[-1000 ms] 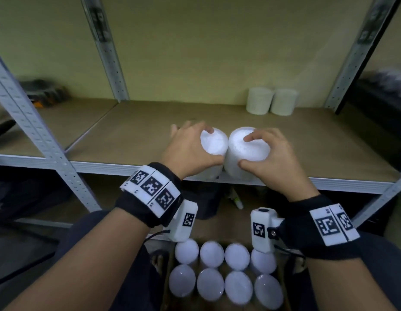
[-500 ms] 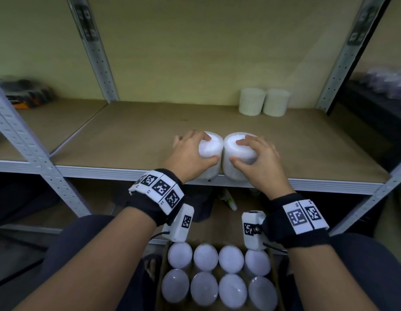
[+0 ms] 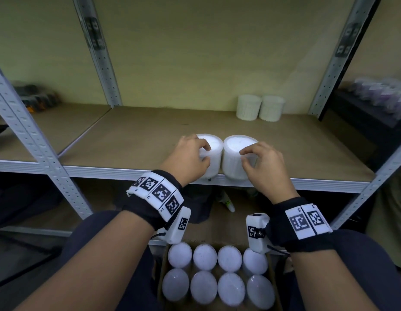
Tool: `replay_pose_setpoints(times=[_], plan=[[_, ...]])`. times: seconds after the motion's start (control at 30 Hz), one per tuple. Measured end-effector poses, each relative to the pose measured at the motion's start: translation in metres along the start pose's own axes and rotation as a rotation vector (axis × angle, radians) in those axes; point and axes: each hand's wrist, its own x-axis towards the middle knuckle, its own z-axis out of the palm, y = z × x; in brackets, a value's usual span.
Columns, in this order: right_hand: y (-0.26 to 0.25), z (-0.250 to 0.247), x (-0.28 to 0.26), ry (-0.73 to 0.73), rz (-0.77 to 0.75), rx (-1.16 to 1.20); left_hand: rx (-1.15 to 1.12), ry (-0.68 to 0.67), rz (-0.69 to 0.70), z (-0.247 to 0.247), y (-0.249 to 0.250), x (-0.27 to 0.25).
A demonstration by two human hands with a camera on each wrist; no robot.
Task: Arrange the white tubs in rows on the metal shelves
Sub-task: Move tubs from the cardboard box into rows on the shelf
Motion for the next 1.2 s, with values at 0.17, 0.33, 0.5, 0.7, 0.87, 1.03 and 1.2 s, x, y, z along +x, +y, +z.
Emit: replay_pose_setpoints(times=[0.17, 0.33, 0.5, 0.7, 0.87, 1.03, 1.2], plan=[[0.002, 0.002, 0.003, -0.01, -0.007, -0.047, -0.001, -0.003, -0.027, -0.003, 0.001, 0.005], [0.001, -0.003, 0.017, -0.052, 0.059, -0.037, 0.015, -0.011, -0.056, 0.0, 0.001, 0.019], [0.006, -0.003, 0.044, -0.12, 0.146, -0.043, 0.023, -0.021, -0.055, 0.005, -0.003, 0.045], [0.015, 0.008, 0.091, -0.202, 0.178, -0.104, 0.053, -0.057, -0.054, 0.01, -0.009, 0.088], [0.023, 0.022, 0.129, -0.208, 0.178, -0.122, 0.076, -0.075, -0.079, 0.016, -0.018, 0.13], [0.035, 0.038, 0.169, -0.22, 0.2, -0.101, 0.067, -0.08, -0.085, 0.022, -0.029, 0.173], [0.048, 0.053, 0.206, -0.227, 0.214, -0.104, 0.053, -0.065, -0.078, 0.03, -0.038, 0.212]])
